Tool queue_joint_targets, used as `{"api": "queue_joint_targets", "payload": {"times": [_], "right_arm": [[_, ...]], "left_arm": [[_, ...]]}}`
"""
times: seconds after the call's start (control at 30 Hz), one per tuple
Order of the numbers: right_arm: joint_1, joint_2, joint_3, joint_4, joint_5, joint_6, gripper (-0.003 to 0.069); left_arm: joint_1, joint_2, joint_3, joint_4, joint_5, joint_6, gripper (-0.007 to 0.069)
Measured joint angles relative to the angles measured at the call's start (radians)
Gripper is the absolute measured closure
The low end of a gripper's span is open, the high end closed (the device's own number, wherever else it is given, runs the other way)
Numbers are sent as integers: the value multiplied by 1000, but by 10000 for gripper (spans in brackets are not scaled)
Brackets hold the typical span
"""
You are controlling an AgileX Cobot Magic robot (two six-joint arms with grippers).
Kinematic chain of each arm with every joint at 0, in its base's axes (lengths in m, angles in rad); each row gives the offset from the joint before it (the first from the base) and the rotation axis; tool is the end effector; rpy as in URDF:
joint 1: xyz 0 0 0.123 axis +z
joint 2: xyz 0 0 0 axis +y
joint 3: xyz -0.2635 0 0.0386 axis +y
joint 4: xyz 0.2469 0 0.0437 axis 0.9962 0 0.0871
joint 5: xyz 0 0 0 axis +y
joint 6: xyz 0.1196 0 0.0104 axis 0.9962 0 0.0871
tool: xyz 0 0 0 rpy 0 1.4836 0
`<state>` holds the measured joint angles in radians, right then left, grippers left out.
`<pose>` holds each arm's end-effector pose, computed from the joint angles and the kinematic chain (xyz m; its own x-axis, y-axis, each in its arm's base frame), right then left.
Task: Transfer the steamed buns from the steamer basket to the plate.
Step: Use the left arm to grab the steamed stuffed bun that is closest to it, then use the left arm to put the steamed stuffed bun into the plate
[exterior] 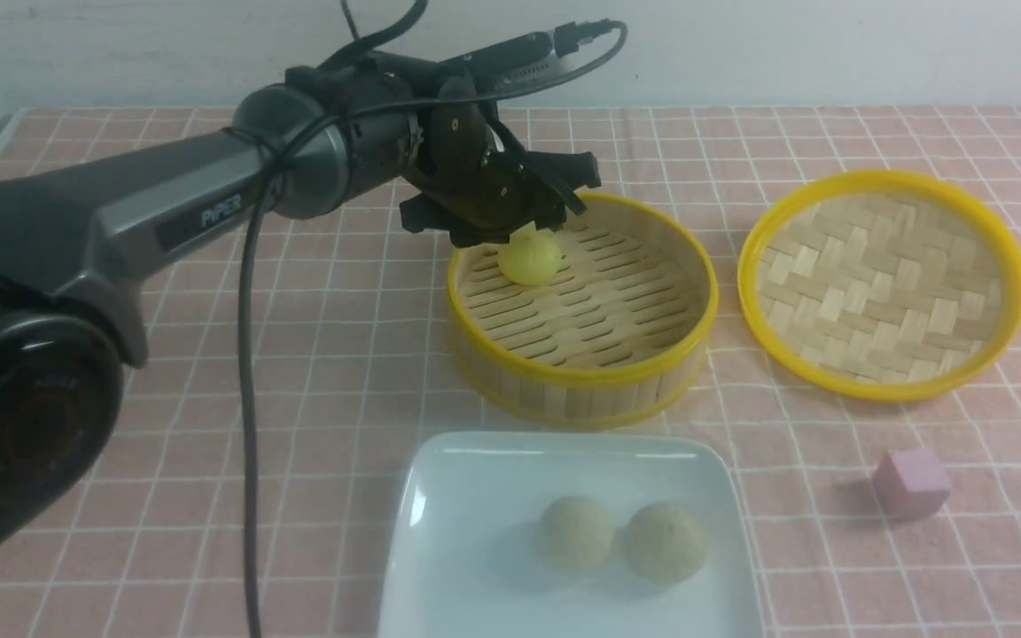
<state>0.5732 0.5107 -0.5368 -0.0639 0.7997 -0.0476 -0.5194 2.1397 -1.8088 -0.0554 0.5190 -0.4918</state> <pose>0.1101 0.0645 0.2596 -0.4824 -0.4208 -0.7682 -0.5587 0.8233 -0.1001 0.4402 -0.2555 0.2024 -0.7780 -0.1471 -0.6108 0.1323 0.9120 -0.3882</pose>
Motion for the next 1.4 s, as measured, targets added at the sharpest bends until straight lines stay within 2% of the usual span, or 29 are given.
{"api": "queue_joint_targets", "payload": {"times": [0.17,0.23,0.3,0.37,0.5,0.63,0.7,0.93,1.1,1.23,1.4], "right_arm": [[0,0,0,0,-1,0,555],[0,0,0,0,-1,0,552],[0,0,0,0,-1,0,550],[0,0,0,0,-1,0,548],[0,0,0,0,-1,0,545],[0,0,0,0,7,0,540],[0,0,0,0,9,0,538],[0,0,0,0,12,0,533],[0,0,0,0,13,0,528],[0,0,0,-1,15,0,523],[0,0,0,2,16,0,517]], "left_arm": [[0,58,-60,62,14,0,224],[0,86,-63,135,10,0,225],[0,98,-63,157,5,0,229],[0,112,-63,169,-4,0,251],[-4,121,-66,170,-17,0,320],[-25,117,-69,162,0,0,543],[-38,103,-69,137,10,0,587],[-95,-63,-62,31,51,61,603],[-93,-300,-67,50,205,121,603],[-80,-462,-69,171,436,130,603],[-74,-577,-54,247,649,130,602]]}}
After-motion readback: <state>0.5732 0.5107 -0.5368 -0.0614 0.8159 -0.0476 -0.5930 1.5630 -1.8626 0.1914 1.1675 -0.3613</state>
